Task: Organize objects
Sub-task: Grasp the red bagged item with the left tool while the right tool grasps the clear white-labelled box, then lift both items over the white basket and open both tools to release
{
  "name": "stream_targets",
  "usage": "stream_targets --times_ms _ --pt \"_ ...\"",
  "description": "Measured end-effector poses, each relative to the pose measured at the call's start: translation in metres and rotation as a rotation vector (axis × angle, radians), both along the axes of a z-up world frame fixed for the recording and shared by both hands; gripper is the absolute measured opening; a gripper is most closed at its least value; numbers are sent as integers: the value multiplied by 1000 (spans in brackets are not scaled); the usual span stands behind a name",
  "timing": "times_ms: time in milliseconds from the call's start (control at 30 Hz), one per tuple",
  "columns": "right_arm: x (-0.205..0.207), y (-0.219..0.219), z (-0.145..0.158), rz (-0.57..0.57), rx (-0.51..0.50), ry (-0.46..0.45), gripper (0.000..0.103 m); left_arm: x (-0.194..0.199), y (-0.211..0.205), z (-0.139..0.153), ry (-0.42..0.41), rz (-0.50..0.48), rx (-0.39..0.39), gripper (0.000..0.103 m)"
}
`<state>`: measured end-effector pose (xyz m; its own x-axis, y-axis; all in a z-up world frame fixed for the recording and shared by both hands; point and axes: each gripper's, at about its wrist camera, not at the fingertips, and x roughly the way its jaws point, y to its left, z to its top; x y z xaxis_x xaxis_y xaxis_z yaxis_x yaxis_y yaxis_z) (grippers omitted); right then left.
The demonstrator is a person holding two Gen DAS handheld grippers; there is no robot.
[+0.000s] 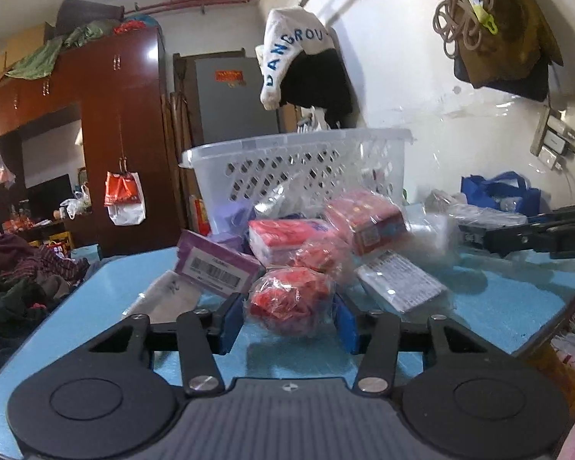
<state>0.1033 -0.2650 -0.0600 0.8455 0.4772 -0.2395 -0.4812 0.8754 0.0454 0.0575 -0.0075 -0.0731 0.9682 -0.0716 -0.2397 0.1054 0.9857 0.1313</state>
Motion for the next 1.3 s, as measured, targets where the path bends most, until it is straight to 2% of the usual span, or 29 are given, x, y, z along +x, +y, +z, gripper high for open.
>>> stream_targets --times_ms 300,667,900,1000,1133,1233,1300 --pt "1 -12 4 -12 42 -3 35 -3 11 4 -17 3 -42 54" --pt "2 -16 7 -1 83 -8 35 -2 13 7 -34 26 -51 55" --pt "4 -13 24 5 99 -54 34 1 11 33 -70 16 -72 55" --pt "12 -3 46 26 81 -99 34 19 15 56 -64 -21 -110 55" --pt "46 24 93 53 27 -150 34 69 17 108 -47 -40 -158 55" --pt "89 50 126 66 -7 -121 34 121 16 140 7 -33 -181 54" --pt "119 63 138 76 -19 -69 34 152 15 150 54 -21 -207 54"
